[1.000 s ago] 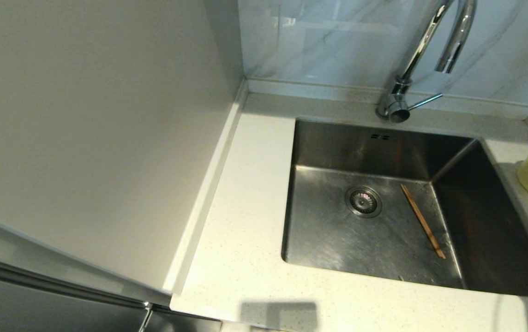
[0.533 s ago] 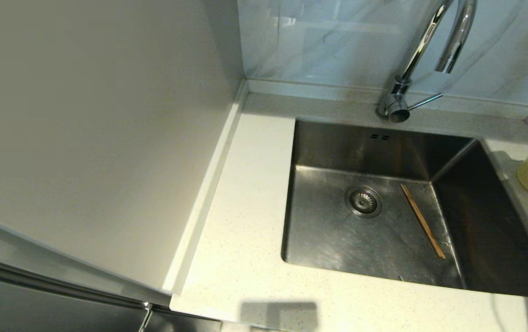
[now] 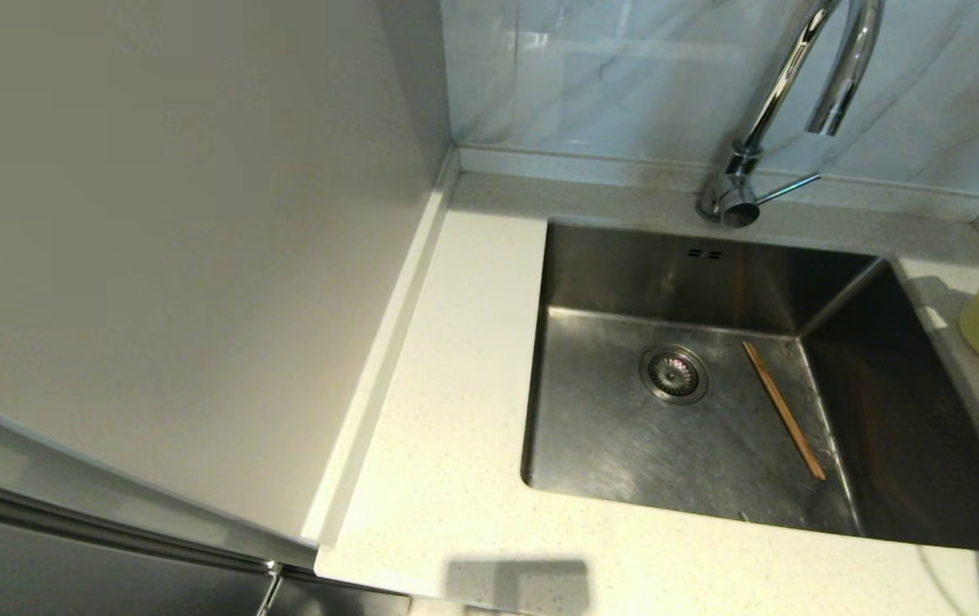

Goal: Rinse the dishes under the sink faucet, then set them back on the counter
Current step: Put a bowl into the sink

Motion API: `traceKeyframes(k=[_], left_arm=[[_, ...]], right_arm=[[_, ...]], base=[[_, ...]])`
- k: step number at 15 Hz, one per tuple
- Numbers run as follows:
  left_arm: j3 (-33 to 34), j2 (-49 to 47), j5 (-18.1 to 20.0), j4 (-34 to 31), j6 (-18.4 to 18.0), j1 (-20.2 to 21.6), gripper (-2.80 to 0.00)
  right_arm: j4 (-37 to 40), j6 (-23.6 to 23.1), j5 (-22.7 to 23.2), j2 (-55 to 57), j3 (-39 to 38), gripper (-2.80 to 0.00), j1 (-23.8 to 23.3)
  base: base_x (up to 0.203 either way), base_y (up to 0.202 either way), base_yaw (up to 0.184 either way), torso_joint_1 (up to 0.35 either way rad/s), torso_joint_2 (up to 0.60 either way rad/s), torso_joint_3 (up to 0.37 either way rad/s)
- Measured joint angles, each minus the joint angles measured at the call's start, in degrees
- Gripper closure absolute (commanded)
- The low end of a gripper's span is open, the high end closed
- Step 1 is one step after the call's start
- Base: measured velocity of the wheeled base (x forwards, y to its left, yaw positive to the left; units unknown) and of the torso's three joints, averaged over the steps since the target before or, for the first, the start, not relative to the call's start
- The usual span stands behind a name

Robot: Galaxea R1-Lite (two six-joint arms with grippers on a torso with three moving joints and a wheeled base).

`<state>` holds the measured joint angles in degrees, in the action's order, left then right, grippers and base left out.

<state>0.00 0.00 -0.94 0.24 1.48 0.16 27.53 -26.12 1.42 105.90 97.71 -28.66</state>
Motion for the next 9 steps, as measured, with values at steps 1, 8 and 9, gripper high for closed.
traceKeyframes(k=[1, 8, 9], left_arm=[[0.0, 0.0, 0.0, 0.0, 0.0, 0.0, 0.0], [0.0, 0.0, 0.0, 0.0, 0.0, 0.0, 0.0], [0.0, 0.0, 0.0, 0.0, 0.0, 0.0, 0.0]], right_arm=[[0.0, 0.1, 0.1, 0.0, 0.1, 0.0, 0.0], [0.1, 0.2, -0.1, -0.4, -0.9, -2.8, 0.0], [0.1, 0.1, -0.1, -0.4, -0.9, -2.8, 0.1]], base=[[0.0, 0.0, 0.0, 0.0, 0.0, 0.0], [0.0, 0.0, 0.0, 0.0, 0.0, 0.0], [0.0, 0.0, 0.0, 0.0, 0.0, 0.0]])
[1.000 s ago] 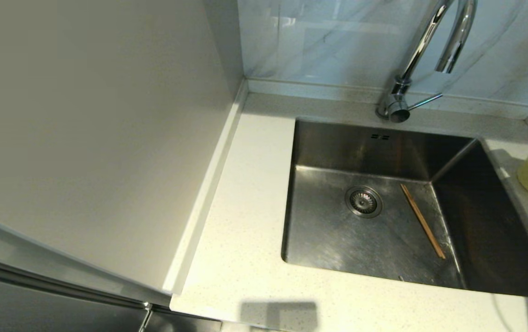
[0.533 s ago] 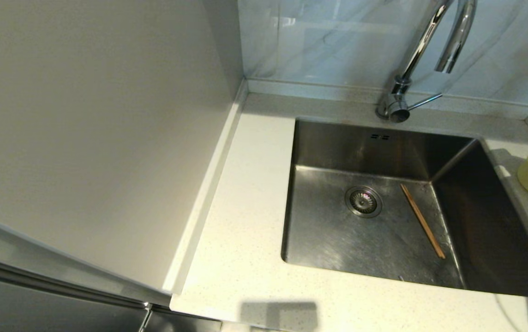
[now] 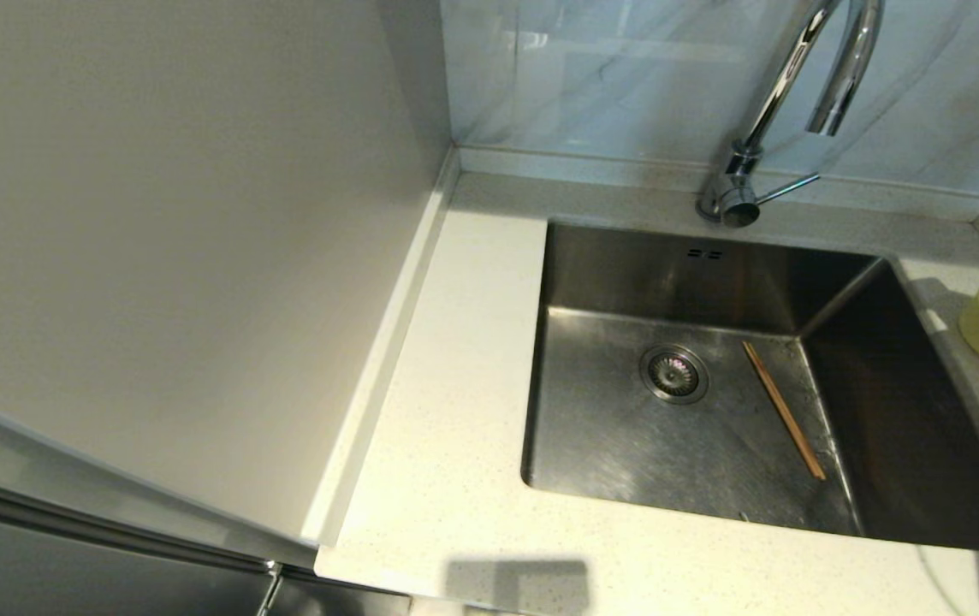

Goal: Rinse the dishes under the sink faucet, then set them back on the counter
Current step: Put a bowl into the sink

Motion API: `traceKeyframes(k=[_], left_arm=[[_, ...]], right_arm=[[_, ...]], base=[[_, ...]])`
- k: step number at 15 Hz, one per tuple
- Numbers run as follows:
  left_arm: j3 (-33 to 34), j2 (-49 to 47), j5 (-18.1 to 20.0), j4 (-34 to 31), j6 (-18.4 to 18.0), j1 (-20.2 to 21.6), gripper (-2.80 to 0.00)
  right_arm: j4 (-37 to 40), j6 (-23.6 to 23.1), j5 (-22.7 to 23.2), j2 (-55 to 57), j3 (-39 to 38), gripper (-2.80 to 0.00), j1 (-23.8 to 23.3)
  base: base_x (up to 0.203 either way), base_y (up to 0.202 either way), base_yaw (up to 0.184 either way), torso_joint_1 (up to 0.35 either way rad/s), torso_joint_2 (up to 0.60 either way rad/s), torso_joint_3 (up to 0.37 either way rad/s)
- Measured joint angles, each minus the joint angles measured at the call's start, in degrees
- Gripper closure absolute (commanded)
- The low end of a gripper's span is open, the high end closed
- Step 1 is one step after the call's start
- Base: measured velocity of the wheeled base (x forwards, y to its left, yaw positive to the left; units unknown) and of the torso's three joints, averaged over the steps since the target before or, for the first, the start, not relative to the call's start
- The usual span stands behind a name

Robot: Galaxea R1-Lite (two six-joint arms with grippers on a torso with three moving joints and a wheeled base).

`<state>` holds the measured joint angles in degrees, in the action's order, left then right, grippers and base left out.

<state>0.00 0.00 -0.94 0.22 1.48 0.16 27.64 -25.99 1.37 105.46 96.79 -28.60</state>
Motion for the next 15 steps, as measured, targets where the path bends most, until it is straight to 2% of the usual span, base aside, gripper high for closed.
traceKeyframes(k=[15], left_arm=[[0.0, 0.0, 0.0, 0.0, 0.0, 0.0, 0.0]], right_arm=[[0.1, 0.0, -0.2, 4.2, -1.8, -2.8, 0.8]], base=[[0.0, 0.0, 0.0, 0.0, 0.0, 0.0]])
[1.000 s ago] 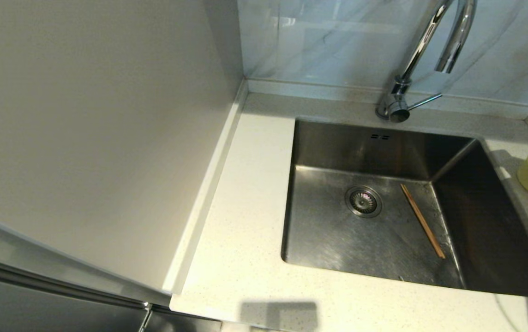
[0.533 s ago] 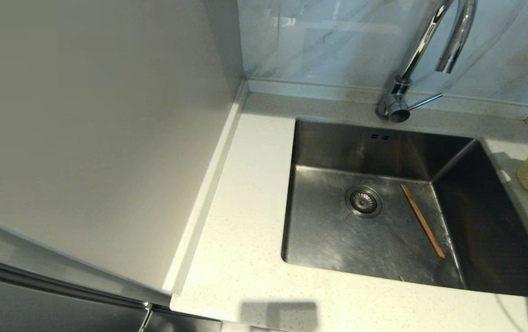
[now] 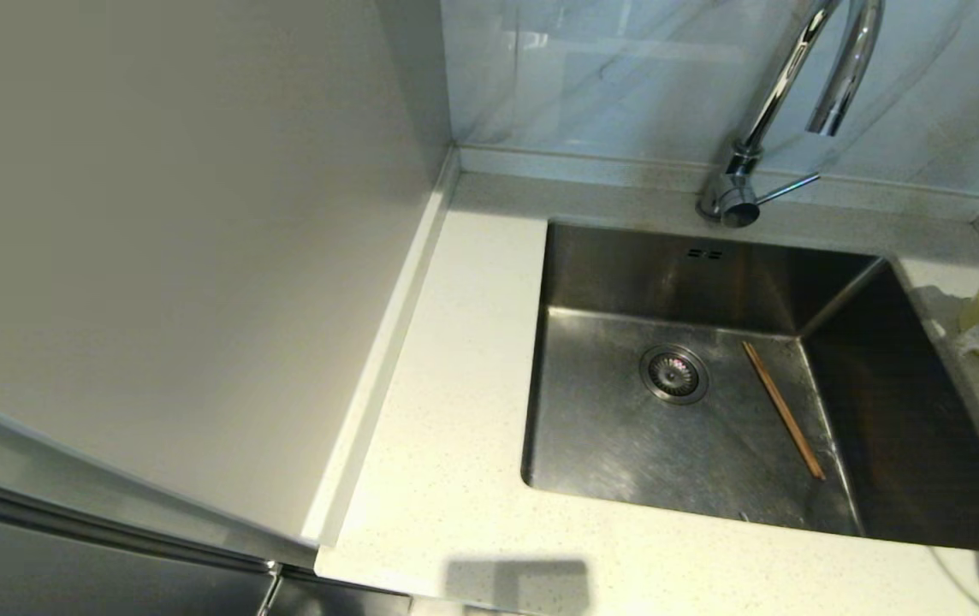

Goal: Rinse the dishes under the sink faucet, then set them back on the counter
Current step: Put a bowl into the sink

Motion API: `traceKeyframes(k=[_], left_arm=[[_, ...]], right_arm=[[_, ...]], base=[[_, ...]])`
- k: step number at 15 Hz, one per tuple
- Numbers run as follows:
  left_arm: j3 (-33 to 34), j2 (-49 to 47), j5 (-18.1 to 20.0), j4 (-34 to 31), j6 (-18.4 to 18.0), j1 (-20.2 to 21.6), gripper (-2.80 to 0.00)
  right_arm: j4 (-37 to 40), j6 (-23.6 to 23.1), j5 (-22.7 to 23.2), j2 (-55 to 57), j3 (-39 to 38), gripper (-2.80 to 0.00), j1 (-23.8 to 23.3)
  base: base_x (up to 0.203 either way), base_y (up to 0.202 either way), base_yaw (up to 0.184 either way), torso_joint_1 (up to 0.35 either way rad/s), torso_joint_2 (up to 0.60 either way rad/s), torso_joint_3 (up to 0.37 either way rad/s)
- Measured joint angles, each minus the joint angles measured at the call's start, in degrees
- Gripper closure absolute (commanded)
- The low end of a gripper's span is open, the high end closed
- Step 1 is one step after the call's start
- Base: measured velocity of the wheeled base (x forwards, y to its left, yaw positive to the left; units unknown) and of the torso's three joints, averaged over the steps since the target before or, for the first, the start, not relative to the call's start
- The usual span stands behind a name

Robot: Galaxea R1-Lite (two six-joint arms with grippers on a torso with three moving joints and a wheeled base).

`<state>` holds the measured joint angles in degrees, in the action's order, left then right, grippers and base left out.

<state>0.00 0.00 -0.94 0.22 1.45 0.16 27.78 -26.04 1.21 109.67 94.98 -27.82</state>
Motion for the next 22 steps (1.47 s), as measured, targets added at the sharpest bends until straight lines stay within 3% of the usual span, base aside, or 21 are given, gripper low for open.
traceKeyframes(k=[1, 2, 14, 22], left_arm=[[0.0, 0.0, 0.0, 0.0, 0.0, 0.0, 0.0], [0.0, 0.0, 0.0, 0.0, 0.0, 0.0, 0.0], [0.0, 0.0, 0.0, 0.0, 0.0, 0.0, 0.0], [0.0, 0.0, 0.0, 0.0, 0.0, 0.0, 0.0]], right_arm=[[0.0, 0.0, 0.0, 0.3, 0.0, -2.8, 0.3], [0.0, 0.0, 0.0, 0.4, 0.0, 0.0, 0.5], [-0.1, 0.0, -1.2, 0.0, -0.2, 0.0, 1.8], [-0.2, 0.4, -1.5, -5.6, -1.5, 0.0, 9.4]], base=[[0.0, 0.0, 0.0, 0.0, 0.0, 0.0], [0.0, 0.0, 0.0, 0.0, 0.0, 0.0], [0.0, 0.0, 0.0, 0.0, 0.0, 0.0], [0.0, 0.0, 0.0, 0.0, 0.0, 0.0]])
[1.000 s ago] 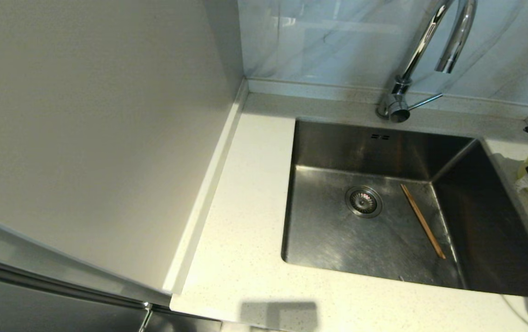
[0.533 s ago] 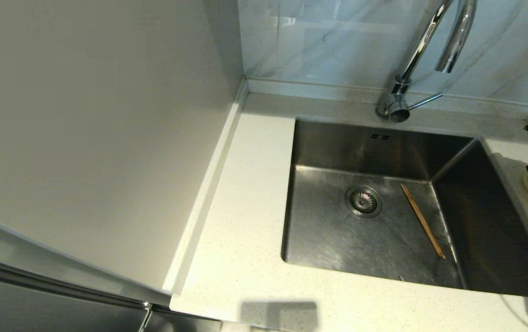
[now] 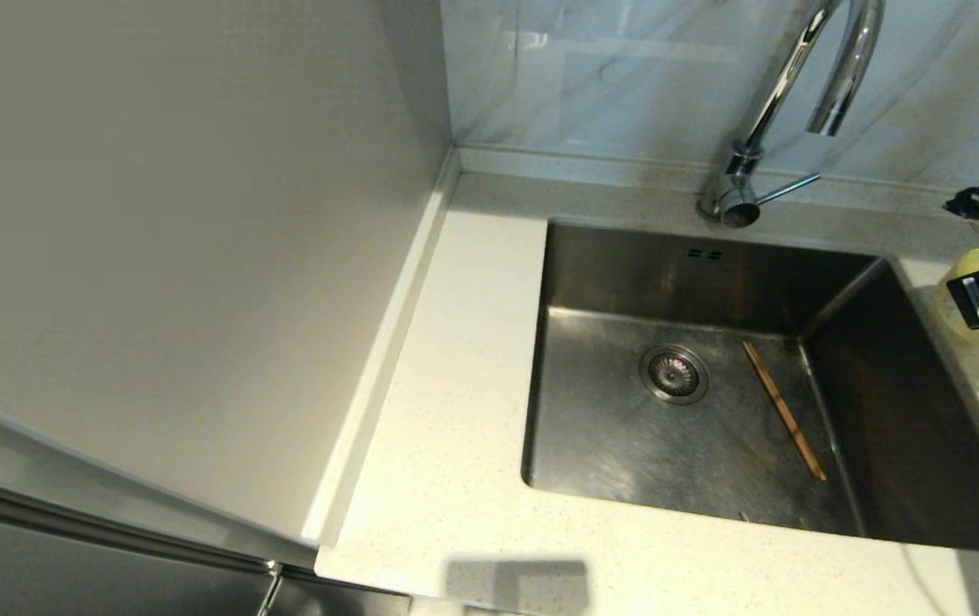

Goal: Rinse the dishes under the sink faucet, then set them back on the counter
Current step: Put a bowl into the sink

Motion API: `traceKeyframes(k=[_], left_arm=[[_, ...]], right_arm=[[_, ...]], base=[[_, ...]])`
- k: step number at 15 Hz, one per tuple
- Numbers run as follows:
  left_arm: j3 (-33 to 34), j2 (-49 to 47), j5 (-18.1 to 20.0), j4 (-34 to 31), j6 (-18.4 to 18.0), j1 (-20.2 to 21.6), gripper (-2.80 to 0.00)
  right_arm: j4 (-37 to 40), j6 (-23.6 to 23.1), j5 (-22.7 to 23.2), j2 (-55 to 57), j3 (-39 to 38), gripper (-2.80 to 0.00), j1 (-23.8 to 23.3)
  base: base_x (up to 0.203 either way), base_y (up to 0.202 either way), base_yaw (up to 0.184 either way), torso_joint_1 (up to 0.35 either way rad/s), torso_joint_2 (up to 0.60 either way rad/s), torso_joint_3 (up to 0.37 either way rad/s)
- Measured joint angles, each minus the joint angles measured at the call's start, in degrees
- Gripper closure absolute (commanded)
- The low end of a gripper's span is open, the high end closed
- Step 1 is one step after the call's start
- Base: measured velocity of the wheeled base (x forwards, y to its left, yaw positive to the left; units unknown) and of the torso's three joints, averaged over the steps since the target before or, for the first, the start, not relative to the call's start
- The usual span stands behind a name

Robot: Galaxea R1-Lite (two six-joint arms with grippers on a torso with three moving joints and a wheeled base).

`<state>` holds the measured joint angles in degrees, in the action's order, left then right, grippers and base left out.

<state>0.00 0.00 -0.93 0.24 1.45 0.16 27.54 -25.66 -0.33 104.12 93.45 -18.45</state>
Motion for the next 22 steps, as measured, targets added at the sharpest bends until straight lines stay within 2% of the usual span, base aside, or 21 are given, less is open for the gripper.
traceKeyframes(k=[3, 7, 13, 18, 22], left_arm=[[0.0, 0.0, 0.0, 0.0, 0.0, 0.0, 0.0], [0.0, 0.0, 0.0, 0.0, 0.0, 0.0, 0.0], [0.0, 0.0, 0.0, 0.0, 0.0, 0.0, 0.0], [0.0, 0.0, 0.0, 0.0, 0.0, 0.0, 0.0], [0.0, 0.0, 0.0, 0.0, 0.0, 0.0, 0.0]], right_arm=[[0.0, 0.0, -2.5, -2.2, -2.1, 0.0, 5.0], [-2.5, 1.4, -7.7, -2.9, -5.1, 0.0, 14.4], [-19.1, 4.3, -17.9, 2.0, -16.3, 0.0, 26.5], [-26.6, 4.4, -21.7, 9.5, -18.2, 0.0, 31.4], [-27.7, 5.3, -24.2, 17.0, -14.3, 0.0, 32.2]], base=[[0.0, 0.0, 0.0, 0.0, 0.0, 0.0], [0.0, 0.0, 0.0, 0.0, 0.0, 0.0], [0.0, 0.0, 0.0, 0.0, 0.0, 0.0], [0.0, 0.0, 0.0, 0.0, 0.0, 0.0], [0.0, 0.0, 0.0, 0.0, 0.0, 0.0]])
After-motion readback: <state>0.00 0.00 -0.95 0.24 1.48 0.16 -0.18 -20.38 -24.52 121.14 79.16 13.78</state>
